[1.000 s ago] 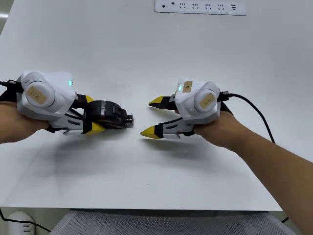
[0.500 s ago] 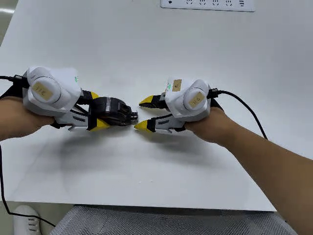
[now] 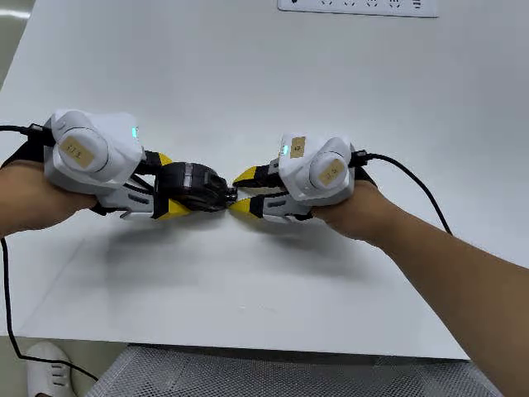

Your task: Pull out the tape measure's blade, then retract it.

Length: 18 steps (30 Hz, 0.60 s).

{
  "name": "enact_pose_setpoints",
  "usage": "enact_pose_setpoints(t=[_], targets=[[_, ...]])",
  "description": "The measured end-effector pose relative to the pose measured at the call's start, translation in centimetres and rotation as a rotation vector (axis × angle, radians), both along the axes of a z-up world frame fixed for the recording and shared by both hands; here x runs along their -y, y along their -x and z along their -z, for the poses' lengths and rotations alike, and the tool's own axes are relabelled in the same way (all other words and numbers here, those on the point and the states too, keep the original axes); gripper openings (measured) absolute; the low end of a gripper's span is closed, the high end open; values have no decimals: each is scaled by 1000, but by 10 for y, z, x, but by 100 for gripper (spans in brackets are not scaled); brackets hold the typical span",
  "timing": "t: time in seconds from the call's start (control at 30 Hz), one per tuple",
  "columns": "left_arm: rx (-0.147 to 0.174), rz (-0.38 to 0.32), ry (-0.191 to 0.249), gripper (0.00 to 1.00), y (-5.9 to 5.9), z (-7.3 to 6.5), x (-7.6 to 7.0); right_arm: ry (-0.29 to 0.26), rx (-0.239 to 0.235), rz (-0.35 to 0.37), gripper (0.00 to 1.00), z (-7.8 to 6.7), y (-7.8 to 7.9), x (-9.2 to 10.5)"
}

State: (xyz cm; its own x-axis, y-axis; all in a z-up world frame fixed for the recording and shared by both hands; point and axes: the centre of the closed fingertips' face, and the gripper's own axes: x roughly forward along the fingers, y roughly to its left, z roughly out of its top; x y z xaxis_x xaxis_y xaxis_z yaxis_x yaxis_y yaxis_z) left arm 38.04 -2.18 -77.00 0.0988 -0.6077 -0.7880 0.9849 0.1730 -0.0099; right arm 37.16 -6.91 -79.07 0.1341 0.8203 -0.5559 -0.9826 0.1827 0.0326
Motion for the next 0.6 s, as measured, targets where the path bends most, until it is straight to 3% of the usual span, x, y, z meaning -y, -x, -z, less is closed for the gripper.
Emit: enact_pose_setpoints(t=[0.6], targets=[[10, 10, 2, 29, -1, 1, 0, -27, 6, -13, 10, 1, 0, -3]])
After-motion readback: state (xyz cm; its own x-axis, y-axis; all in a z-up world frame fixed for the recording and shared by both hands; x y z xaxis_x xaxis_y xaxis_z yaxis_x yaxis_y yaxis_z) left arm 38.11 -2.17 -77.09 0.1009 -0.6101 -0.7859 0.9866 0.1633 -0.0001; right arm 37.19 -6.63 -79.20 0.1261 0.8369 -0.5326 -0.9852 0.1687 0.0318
